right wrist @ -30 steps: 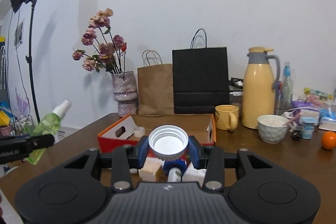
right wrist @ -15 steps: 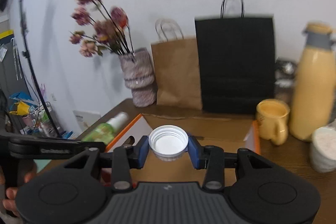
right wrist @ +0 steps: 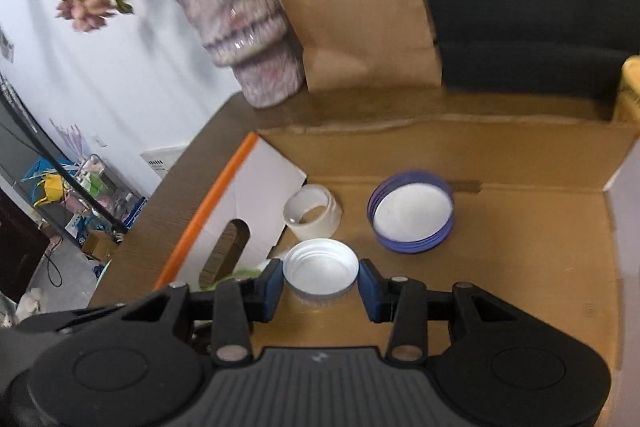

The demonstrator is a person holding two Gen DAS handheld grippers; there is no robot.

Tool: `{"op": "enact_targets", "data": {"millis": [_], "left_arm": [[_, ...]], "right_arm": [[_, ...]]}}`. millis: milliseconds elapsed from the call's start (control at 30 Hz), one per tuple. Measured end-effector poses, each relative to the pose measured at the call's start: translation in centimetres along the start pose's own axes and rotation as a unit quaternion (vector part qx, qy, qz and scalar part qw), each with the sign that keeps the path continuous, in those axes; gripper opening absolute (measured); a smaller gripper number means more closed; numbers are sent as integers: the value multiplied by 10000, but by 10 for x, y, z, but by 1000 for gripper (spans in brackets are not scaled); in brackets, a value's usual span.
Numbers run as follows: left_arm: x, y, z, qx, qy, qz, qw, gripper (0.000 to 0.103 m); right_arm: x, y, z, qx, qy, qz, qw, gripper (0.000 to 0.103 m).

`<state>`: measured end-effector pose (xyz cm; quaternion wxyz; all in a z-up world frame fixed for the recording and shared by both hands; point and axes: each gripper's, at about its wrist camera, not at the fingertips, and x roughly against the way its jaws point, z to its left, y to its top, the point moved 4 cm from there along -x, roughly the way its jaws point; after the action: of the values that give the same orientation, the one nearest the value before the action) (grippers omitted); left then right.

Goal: Organize rigid objects
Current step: 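Release the white cap into the box with the right tool while the left tool sets the spray bottle down, then withdraw both open tools from the box back toward the table items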

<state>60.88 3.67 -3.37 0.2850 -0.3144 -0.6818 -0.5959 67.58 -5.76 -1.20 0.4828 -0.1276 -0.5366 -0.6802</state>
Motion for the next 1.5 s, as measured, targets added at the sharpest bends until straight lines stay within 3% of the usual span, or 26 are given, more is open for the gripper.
{"op": "enact_targets", "data": {"millis": [100,167,200,233,400,533,700,900,1167,1300,1500], "left_arm": [[-4,7,-1,99,7,-109,9999,47],[-7,7,-6,-59,30,-165,9998,56],[-5,6,-8,-79,0,-173,9998,67],[-2,6,-9,-55,-37,-188,9998,76],[26,16,-3,74,-50,-437,9990,85],[57,21,4,-12,177,-651,9977,101],[89,12,10,-258,527,-761,9954,103],[120,1,6,-216,433,-670,9966,103],[157,-15,-9,-152,387,-871,9953,103],[182,-37,-19,-285,308,-1262,9911,103],[228,-93,-28,-613,178,-2283,9715,103]], "right_arm": [[-9,5,0,-179,117,40,9998,44],[-8,10,2,-159,56,-57,9998,64],[-5,12,2,-145,3,-103,9998,79],[0,12,2,-122,14,-168,9998,85],[27,15,1,-160,32,-330,9993,83],[63,15,-7,-188,-156,-486,9985,83],[112,-1,-23,-43,-724,-569,9957,86],[178,-34,-41,121,-1383,-689,9879,91],[236,-78,-39,162,-1591,-963,9824,91],[258,-103,-28,256,-1562,-1348,9781,91],[294,-157,-3,571,-1697,-2165,9597,92]]}}
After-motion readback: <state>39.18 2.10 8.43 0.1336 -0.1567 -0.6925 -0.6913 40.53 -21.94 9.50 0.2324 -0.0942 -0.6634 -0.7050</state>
